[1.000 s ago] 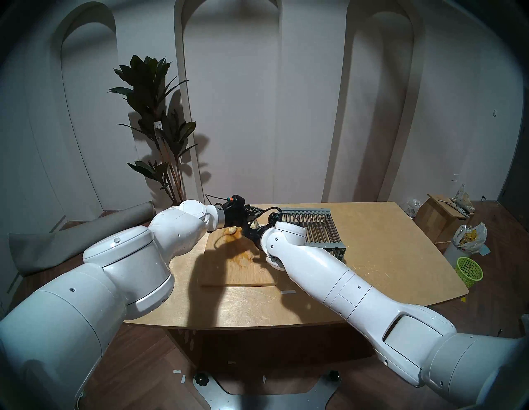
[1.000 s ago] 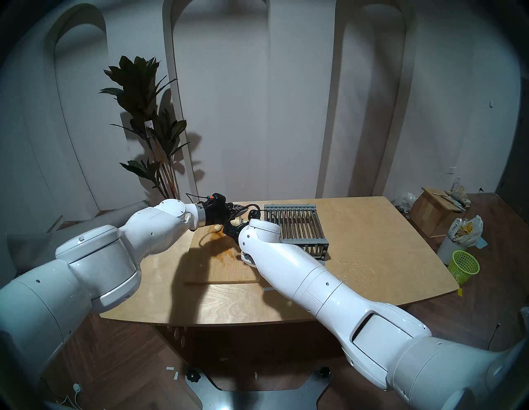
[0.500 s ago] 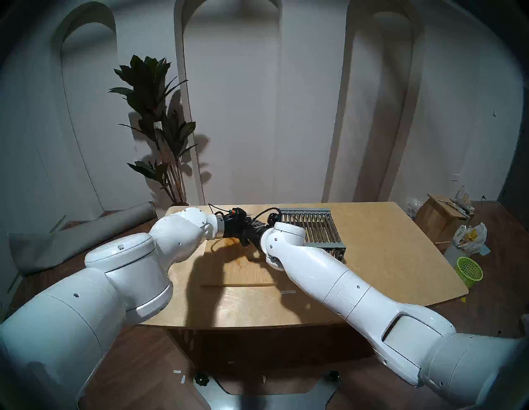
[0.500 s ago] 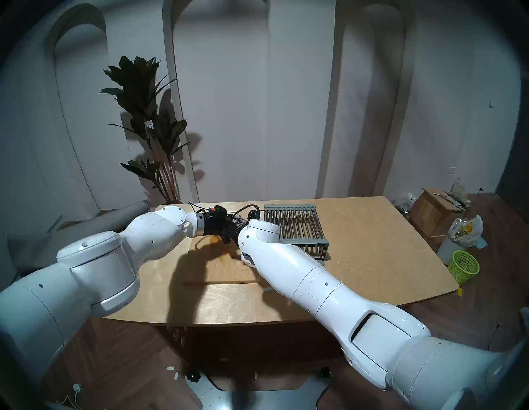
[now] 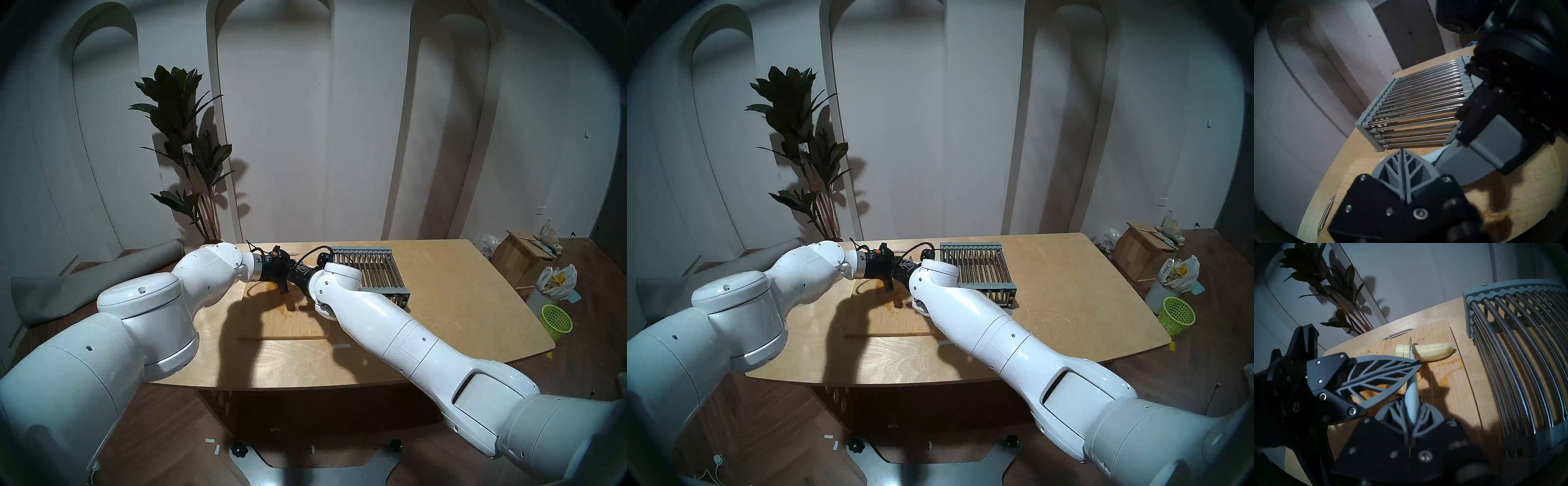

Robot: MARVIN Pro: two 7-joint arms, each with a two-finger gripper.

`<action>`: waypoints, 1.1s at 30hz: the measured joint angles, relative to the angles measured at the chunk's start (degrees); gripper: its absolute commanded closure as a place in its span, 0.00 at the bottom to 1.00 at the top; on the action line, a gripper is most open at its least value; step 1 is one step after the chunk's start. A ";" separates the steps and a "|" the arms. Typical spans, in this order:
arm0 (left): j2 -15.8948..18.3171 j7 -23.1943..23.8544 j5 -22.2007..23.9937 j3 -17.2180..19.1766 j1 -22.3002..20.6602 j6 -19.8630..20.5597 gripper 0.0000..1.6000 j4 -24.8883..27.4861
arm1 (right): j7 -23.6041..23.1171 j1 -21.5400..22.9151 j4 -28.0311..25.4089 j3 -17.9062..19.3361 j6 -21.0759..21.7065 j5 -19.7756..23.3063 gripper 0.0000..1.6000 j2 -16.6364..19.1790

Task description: Cut the banana into four pieces on the cutting board

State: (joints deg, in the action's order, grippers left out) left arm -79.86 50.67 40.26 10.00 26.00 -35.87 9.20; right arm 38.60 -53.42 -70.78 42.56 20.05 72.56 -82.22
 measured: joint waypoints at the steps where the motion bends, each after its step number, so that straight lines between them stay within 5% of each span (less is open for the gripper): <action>1: 0.00 -0.13 -0.16 -0.30 -0.06 -0.32 1.00 0.00 | 0.02 0.02 0.01 0.01 0.04 0.07 1.00 0.00; 33: -0.39 -6.25 -1.93 -6.95 -0.30 -7.07 1.00 -0.50 | 0.48 1.07 1.03 0.28 1.42 2.42 1.00 -0.01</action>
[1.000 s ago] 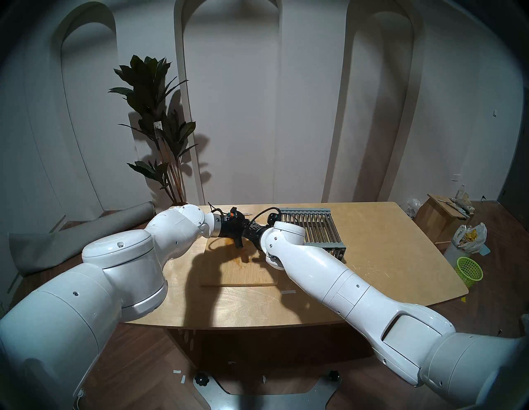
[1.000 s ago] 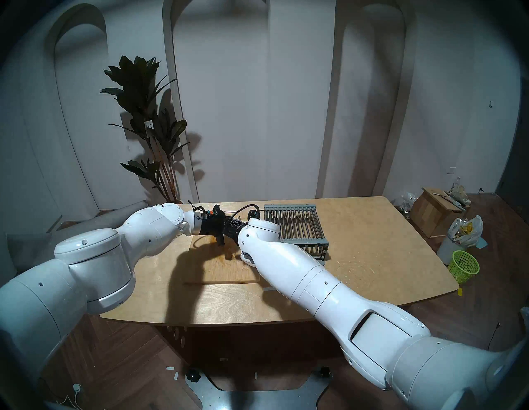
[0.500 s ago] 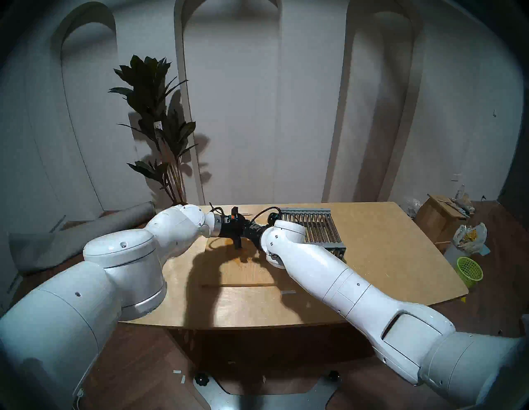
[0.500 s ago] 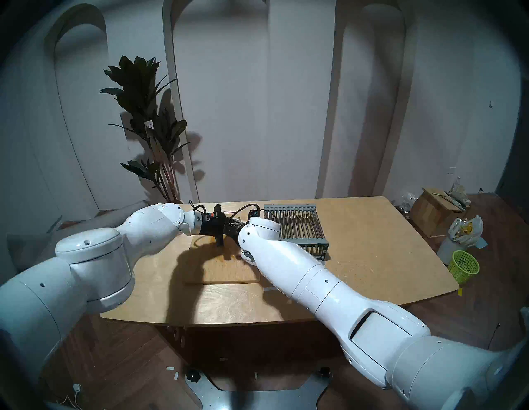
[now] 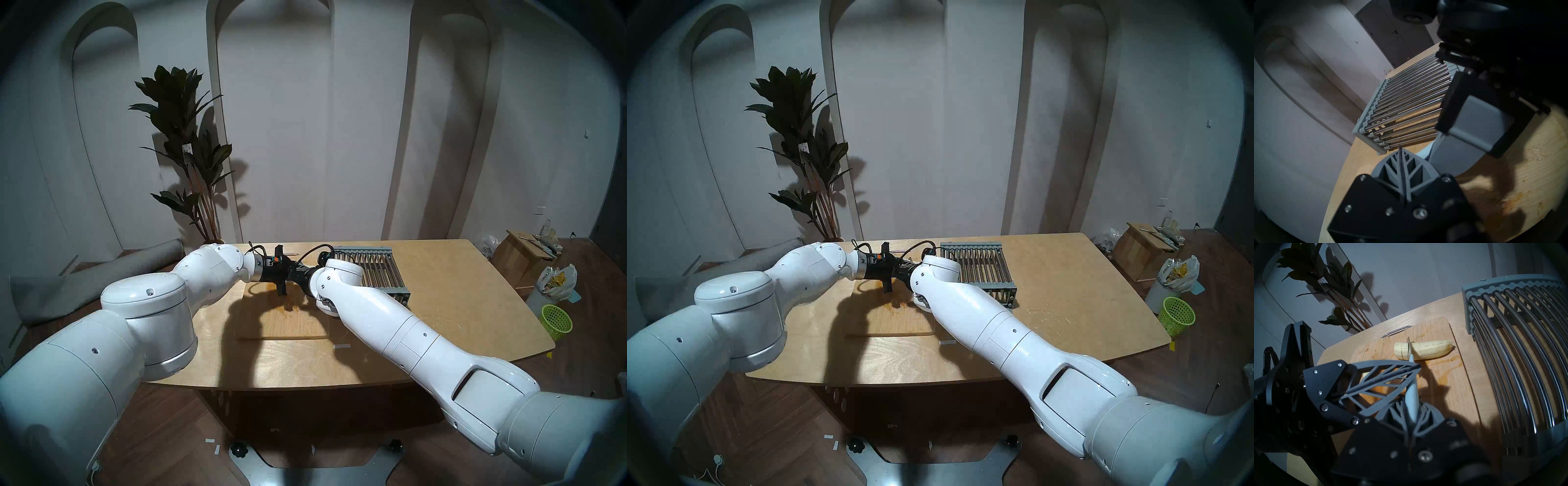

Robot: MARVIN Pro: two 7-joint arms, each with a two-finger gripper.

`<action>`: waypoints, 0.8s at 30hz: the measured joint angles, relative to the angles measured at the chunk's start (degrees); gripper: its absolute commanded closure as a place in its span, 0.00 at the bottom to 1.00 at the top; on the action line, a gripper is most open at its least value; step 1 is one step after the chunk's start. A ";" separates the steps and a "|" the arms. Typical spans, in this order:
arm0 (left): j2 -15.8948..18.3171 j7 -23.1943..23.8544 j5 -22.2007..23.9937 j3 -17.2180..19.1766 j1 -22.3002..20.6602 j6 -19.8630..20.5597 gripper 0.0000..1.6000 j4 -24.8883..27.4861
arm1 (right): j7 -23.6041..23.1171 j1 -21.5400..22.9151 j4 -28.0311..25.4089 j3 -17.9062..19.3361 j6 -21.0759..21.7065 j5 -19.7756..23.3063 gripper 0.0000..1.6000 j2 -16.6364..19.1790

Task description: Cut the banana into four pieces on the cutting board

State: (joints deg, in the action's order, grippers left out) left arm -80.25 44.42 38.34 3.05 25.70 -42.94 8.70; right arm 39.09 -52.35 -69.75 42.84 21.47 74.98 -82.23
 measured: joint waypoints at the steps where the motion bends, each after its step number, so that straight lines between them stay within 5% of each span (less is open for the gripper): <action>1: -0.03 -0.26 0.03 -0.10 0.06 -0.12 1.00 -0.05 | 0.00 0.09 0.10 -0.04 0.10 0.04 1.00 0.00; 24: -0.11 -3.19 0.15 -2.18 1.25 -0.75 1.00 -1.84 | 0.12 2.83 2.58 -2.72 4.86 0.12 1.00 -0.05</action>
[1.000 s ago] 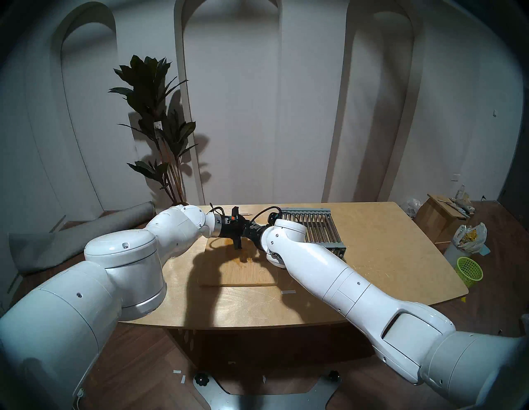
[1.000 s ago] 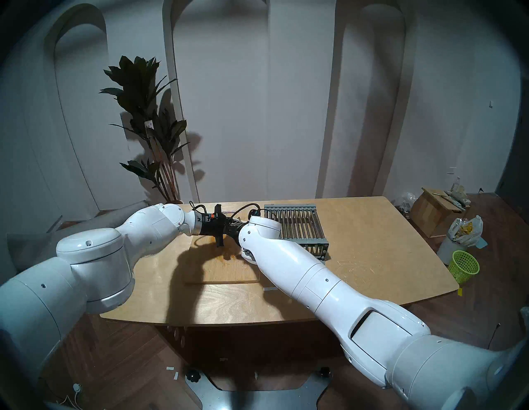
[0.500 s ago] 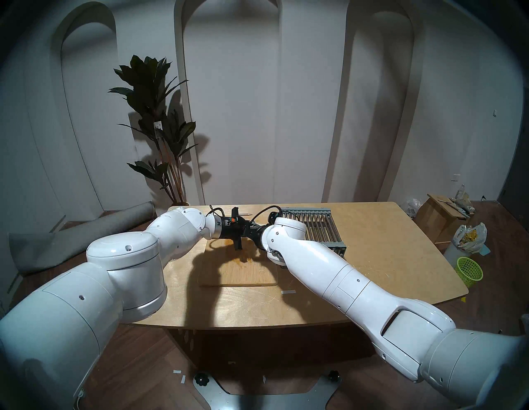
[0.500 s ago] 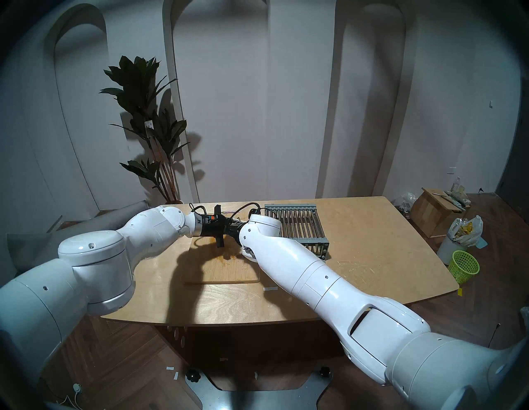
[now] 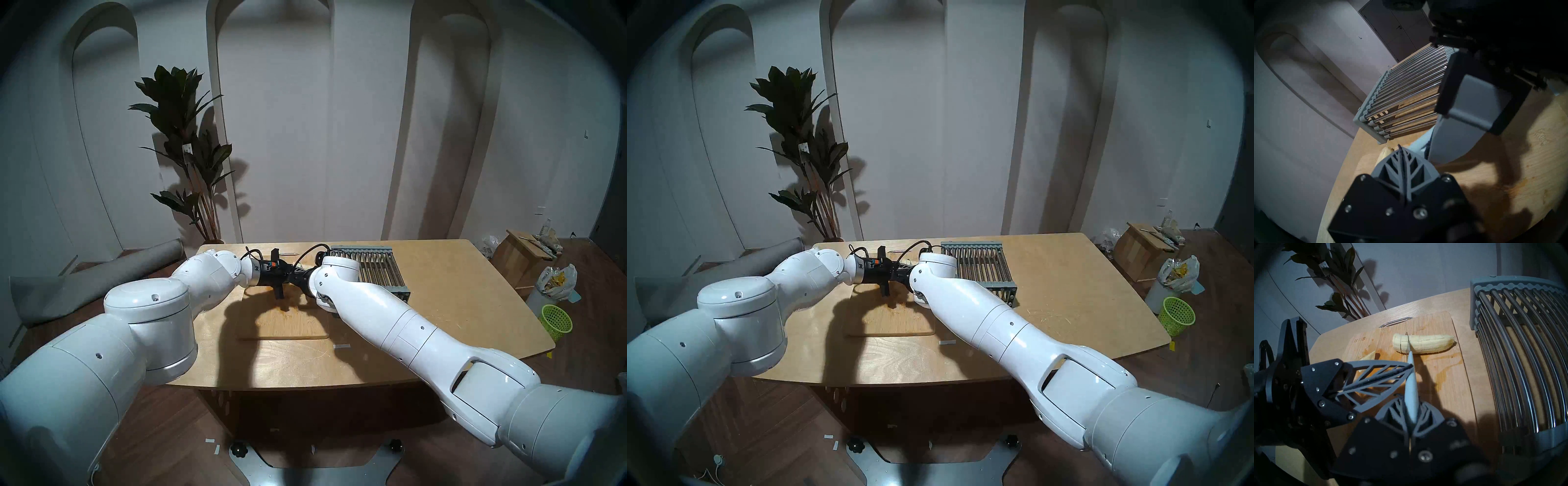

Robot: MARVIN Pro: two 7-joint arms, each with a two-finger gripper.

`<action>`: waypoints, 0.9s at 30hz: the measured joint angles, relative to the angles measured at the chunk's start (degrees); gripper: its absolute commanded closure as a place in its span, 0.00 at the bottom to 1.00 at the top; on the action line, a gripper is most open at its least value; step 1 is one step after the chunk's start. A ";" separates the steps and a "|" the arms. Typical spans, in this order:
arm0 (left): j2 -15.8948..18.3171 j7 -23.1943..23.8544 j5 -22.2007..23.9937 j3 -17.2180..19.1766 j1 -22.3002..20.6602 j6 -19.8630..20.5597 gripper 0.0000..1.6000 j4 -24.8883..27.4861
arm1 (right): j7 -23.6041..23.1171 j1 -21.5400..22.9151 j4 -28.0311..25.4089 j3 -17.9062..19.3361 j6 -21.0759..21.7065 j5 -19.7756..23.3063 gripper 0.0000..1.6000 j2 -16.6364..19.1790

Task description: Cut the banana into four pieces on the cutting board

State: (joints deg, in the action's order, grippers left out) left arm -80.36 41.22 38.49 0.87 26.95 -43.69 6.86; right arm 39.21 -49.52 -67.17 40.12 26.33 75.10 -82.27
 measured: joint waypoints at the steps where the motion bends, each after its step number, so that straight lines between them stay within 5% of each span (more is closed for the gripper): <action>1: 0.01 -0.05 0.00 -0.07 0.05 0.00 1.00 -0.06 | 0.01 0.07 0.06 -0.08 0.15 -0.01 1.00 0.00; 18: 0.24 0.62 -1.31 -2.13 3.07 0.83 1.00 -0.50 | -0.68 1.52 1.61 -1.07 2.24 0.23 1.00 0.02; 27: 1.35 -0.12 1.82 1.39 3.28 2.83 1.00 -0.49 | -1.04 2.07 2.13 -1.56 2.92 0.31 1.00 0.04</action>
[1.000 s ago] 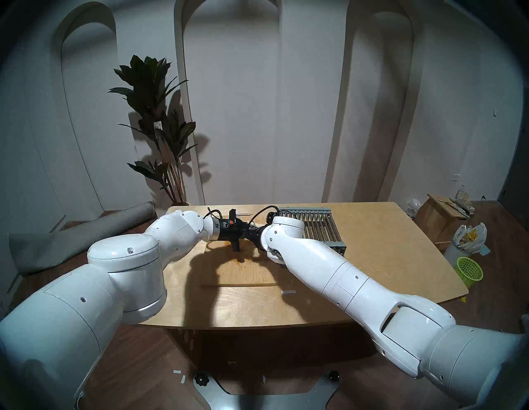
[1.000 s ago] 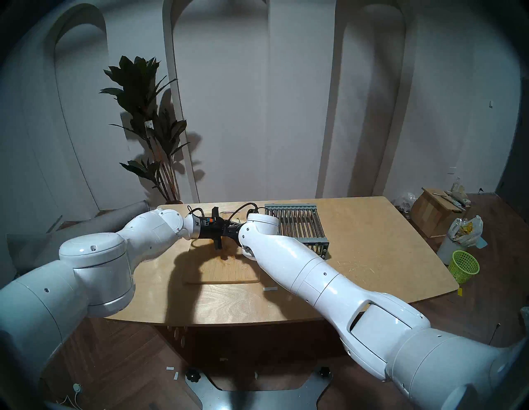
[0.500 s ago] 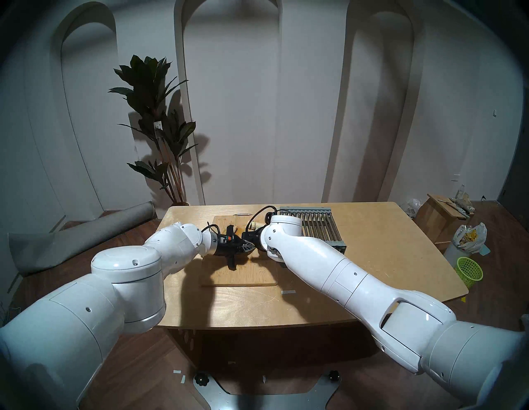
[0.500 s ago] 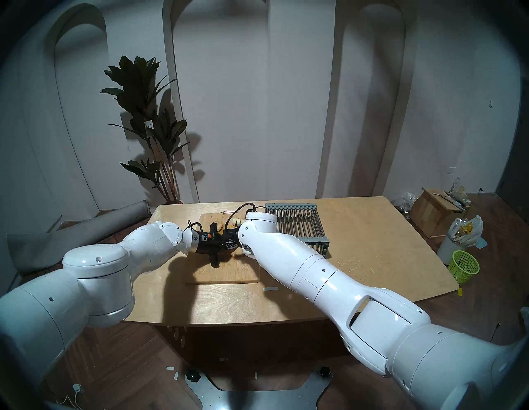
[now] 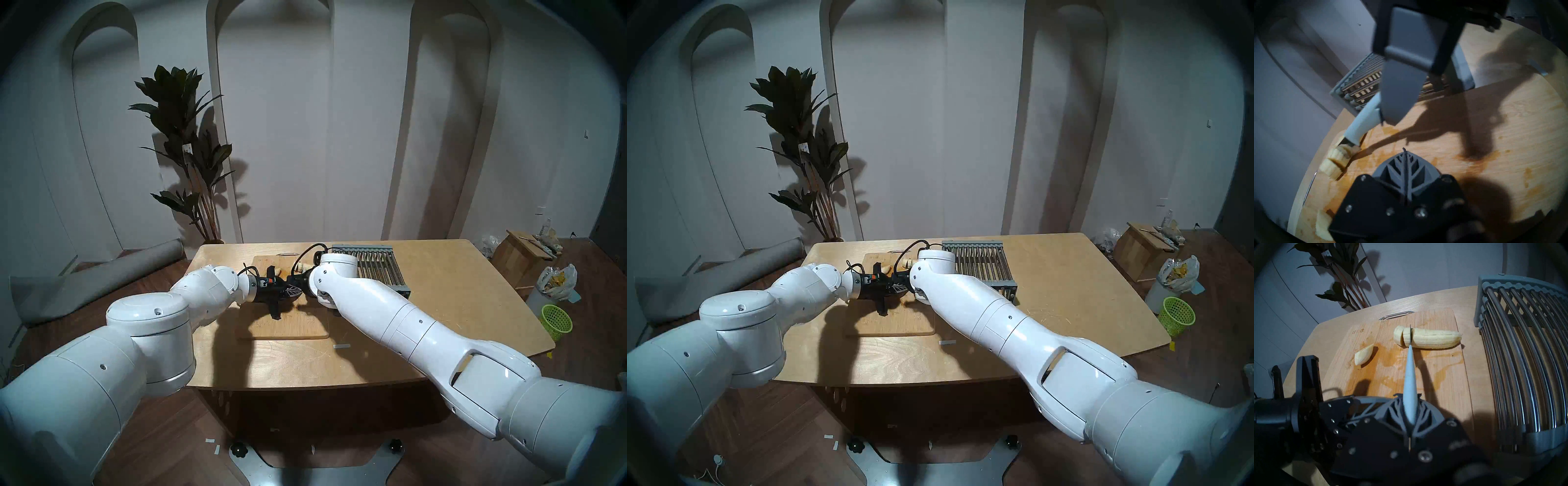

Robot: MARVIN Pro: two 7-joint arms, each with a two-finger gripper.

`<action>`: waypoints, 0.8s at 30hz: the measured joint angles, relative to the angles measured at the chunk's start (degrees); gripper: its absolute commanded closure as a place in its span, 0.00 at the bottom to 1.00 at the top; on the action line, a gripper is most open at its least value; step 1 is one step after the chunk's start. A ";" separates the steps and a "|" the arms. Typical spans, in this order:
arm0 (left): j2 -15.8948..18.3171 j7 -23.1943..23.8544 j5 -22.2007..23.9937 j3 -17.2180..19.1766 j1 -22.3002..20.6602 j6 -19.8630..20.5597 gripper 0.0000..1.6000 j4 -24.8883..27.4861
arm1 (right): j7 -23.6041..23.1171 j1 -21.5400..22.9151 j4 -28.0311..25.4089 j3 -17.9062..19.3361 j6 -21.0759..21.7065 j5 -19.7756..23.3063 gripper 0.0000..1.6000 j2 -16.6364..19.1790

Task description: Cut the banana into four pieces on the cutting board

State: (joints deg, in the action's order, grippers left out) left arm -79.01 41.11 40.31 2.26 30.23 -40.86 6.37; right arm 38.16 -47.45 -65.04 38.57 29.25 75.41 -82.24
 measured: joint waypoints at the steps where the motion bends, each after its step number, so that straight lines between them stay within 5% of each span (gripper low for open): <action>1: 0.31 -0.25 0.69 0.79 -0.29 0.40 1.00 -0.11 | -0.02 0.05 0.04 -0.08 0.08 0.00 1.00 0.01; 14: 1.67 -3.09 9.48 11.18 -6.15 3.67 1.00 0.86 | -0.13 0.62 0.55 -0.84 0.77 0.00 1.00 -0.09; 24: -1.10 -0.29 11.27 12.80 -6.73 7.02 1.00 3.74 | -0.13 1.07 1.26 -1.20 1.24 -0.01 1.00 -0.50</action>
State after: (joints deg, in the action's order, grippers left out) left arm -80.11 40.82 51.58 15.06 23.50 -33.83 10.11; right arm 38.03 -46.38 -63.78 37.36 30.49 75.40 -82.73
